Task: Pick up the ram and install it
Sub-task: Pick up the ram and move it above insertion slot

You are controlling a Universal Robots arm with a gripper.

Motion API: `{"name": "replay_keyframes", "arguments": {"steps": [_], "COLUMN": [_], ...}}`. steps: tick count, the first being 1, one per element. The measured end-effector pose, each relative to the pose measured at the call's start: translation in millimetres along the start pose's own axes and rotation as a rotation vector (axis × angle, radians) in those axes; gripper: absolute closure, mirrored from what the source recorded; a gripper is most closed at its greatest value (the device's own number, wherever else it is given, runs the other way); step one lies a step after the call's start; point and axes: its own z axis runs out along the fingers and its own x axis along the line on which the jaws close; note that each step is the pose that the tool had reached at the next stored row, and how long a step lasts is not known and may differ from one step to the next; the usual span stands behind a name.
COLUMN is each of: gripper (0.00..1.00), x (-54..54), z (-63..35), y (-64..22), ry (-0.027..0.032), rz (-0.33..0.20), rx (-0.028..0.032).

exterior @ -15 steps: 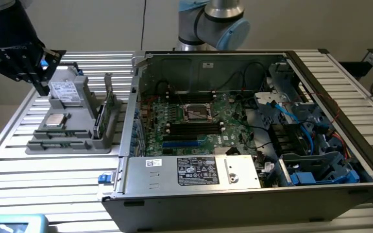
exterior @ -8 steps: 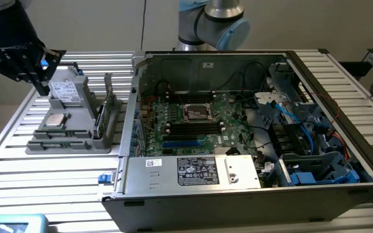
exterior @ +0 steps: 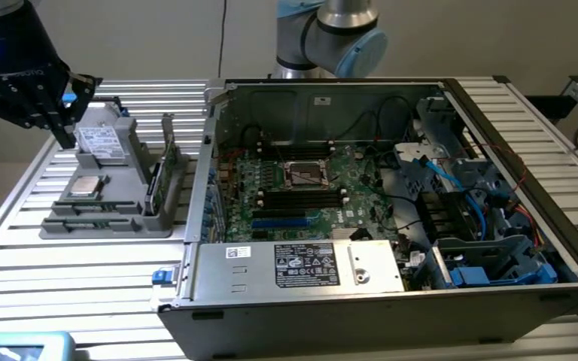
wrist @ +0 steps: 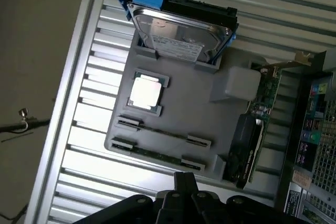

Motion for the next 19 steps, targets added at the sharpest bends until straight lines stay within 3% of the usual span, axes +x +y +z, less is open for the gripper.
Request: {"name": "replay_keyframes", "arguments": {"steps": [19], "gripper": [0.89], "x": [0.0], "z": [0.0], "y": [0.0], "ry": [0.0142], "rz": [-0.345], "rx": [0.0048]}}
